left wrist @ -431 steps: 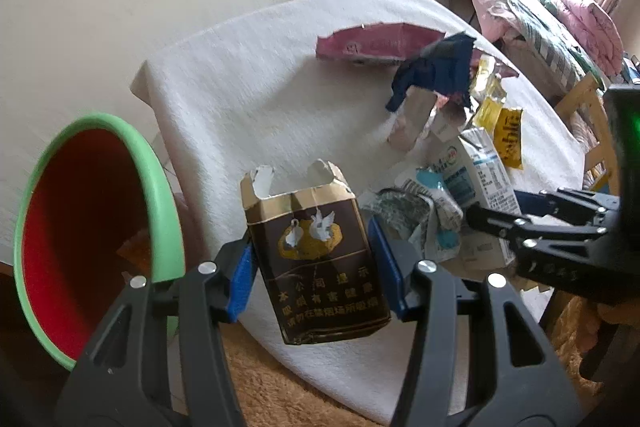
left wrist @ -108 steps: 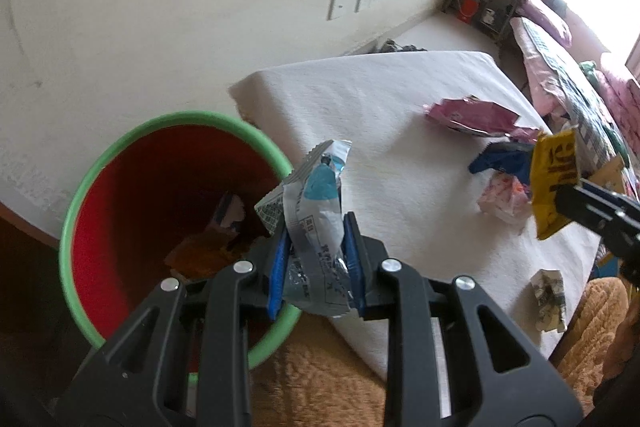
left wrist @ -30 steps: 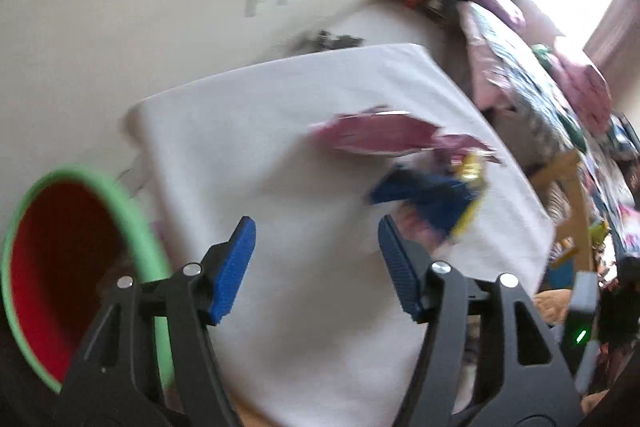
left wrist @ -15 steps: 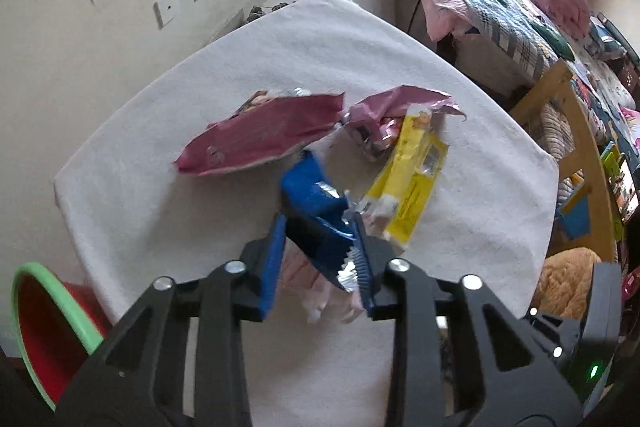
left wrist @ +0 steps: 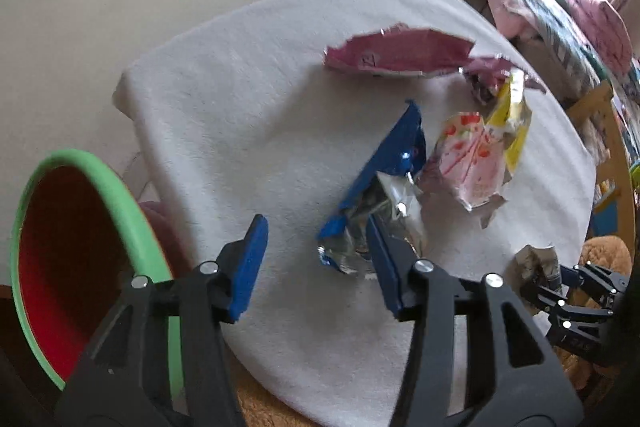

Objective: Collect trash
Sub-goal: 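Grasp the blue foil wrapper with the left gripper while the right grasps white patterned paper cup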

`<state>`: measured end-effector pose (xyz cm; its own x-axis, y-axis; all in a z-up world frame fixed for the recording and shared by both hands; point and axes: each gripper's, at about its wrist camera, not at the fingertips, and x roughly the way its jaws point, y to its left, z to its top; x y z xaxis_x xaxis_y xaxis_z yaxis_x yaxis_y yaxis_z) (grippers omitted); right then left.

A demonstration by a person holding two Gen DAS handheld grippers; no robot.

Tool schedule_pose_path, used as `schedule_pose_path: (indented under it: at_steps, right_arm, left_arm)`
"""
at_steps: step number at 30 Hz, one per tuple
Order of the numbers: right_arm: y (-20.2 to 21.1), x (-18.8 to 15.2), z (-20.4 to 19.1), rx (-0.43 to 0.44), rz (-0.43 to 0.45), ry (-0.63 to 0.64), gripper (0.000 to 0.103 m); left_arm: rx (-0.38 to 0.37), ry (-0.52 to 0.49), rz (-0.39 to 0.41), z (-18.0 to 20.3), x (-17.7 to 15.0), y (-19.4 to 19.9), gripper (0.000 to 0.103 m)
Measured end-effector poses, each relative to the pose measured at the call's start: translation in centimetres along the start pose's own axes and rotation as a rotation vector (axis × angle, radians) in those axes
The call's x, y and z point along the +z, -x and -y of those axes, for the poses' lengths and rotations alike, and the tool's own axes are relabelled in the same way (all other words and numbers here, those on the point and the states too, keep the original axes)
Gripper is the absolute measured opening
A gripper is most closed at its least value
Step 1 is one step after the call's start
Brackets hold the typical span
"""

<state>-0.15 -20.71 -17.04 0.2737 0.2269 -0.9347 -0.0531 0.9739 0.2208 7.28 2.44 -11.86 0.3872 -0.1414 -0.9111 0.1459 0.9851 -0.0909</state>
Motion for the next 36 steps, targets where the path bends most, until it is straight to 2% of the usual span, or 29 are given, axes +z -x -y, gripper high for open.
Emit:
schedule_pose_path:
  at_steps: [3,6,9,16,17,18,20,22,23,25,32,36]
  right_arm:
    - [0.0,0.2,-0.2,-0.002,-0.002,0.002,0.05]
    - [0.0,0.3,-0.2,-0.003,-0.001,0.003,0.056]
    - [0.1,0.3,-0.1,-0.002,0.001,0.0,0.056]
    - [0.7,0.5,0.5,0.0,0.016,-0.017,0.057]
    - [0.7,0.5,0.6,0.0,0.015,-0.017,0.057]
    - [0.7,0.5,0.6,0.0,0.013,-0.015,0.057]
    - [0.8,0.5,0.6,-0.001,0.013,-0.012,0.057]
    - [0.8,0.5,0.5,-0.002,0.009,-0.013,0.057]
    - [0.8,0.5,0.4,-0.005,0.009,-0.014,0.058]
    - [1.2,0.4,0.2,-0.009,0.016,-0.013,0.066]
    - [0.8,0.2,-0.2,-0.026,0.0,0.013,0.065]
    - [0.9,0.3,-0.5,-0.022,0.002,0.022,0.048]
  left_arm:
    - [0.016,-0.024,0.056,0.5,0.2,1.1,0.05]
    - [0.017,-0.076,0.066,1.8,1.1,1.0,0.052]
    - [0.014,-0.118,0.07,3.4,2.0,0.2,0.056]
    - [0.046,-0.205,-0.052,5.6,1.7,-4.5,0.055]
    - [0.051,-0.205,-0.073,5.6,1.4,-5.1,0.052]
    - [0.054,-0.197,-0.091,5.4,1.2,-5.5,0.043]
    - [0.056,-0.177,-0.082,4.9,0.9,-5.5,0.04]
    - [0.047,-0.148,-0.062,4.3,0.8,-4.7,0.029]
    - [0.051,-0.134,-0.043,3.9,0.8,-4.1,0.029]
    - [0.059,-0.11,-0.011,3.2,0.6,-3.0,0.029]
    - [0.048,-0.04,0.045,1.4,-0.2,0.0,0.029]
    - [0.044,-0.059,0.033,1.6,-0.1,-0.4,0.03]
